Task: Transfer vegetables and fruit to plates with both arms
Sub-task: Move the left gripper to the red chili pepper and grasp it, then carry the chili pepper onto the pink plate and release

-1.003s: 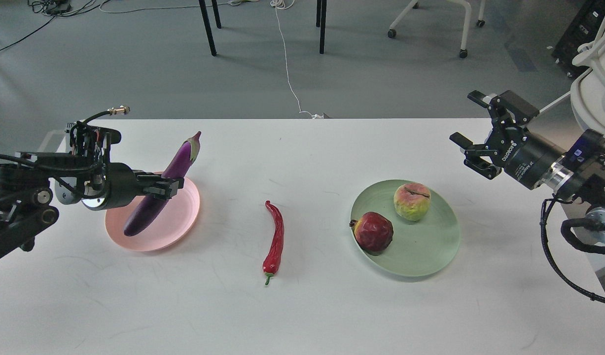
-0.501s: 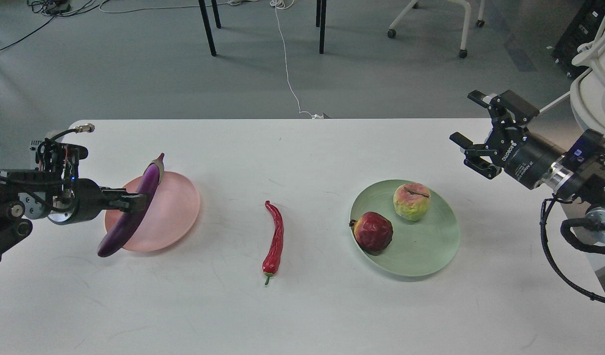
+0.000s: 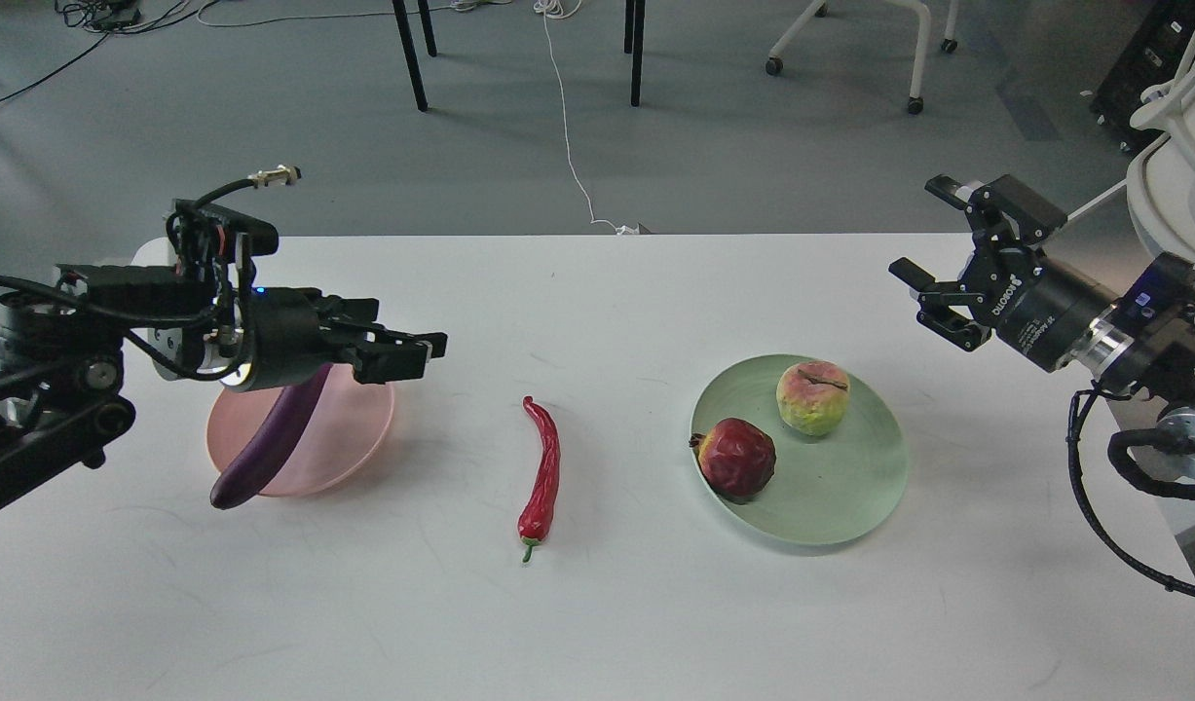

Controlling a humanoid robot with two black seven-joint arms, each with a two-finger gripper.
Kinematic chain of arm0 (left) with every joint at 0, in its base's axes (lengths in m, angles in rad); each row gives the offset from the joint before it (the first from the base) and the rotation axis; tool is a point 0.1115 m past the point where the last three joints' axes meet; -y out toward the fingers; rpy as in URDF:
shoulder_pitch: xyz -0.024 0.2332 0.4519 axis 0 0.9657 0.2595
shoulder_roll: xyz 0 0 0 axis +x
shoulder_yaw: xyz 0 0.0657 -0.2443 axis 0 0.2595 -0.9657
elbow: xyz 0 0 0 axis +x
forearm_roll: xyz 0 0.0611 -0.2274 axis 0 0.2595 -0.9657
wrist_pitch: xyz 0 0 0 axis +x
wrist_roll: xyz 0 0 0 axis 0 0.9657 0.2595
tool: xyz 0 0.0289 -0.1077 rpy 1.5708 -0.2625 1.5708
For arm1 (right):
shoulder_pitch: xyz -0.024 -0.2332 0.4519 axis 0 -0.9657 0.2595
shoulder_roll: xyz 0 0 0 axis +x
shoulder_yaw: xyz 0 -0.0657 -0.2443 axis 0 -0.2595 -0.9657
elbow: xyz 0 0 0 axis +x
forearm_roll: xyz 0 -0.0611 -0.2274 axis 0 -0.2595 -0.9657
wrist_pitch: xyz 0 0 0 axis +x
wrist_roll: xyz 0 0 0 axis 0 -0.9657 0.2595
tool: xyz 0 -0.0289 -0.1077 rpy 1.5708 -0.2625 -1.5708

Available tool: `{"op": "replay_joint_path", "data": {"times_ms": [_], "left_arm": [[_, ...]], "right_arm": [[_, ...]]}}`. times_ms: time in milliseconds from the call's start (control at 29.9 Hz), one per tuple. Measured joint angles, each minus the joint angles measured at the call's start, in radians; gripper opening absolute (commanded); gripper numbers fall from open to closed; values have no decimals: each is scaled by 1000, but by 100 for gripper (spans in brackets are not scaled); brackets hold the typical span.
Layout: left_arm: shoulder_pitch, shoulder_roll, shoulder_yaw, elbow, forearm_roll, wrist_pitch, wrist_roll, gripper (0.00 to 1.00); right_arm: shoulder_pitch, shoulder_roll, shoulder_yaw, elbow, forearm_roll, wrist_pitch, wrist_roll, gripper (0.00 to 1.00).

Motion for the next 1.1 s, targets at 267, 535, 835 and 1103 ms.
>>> {"op": "replay_joint_path", "data": {"times_ms": [267, 535, 835, 1103], "left_arm": [[16, -242, 89, 63, 5, -19, 145, 98], [47, -309, 151, 143, 9, -19, 162, 98], [63, -391, 153, 217, 14, -19, 180, 95], [81, -412, 154, 236, 14, -19, 219, 36]], "right_arm": [[-27, -3, 5, 1, -1, 0, 0, 98], [-36, -17, 14, 3, 0, 0, 0, 98], [-37, -19, 21, 2, 0, 0, 0, 98], [-39, -21, 22, 0, 0, 0, 0, 98]]}}
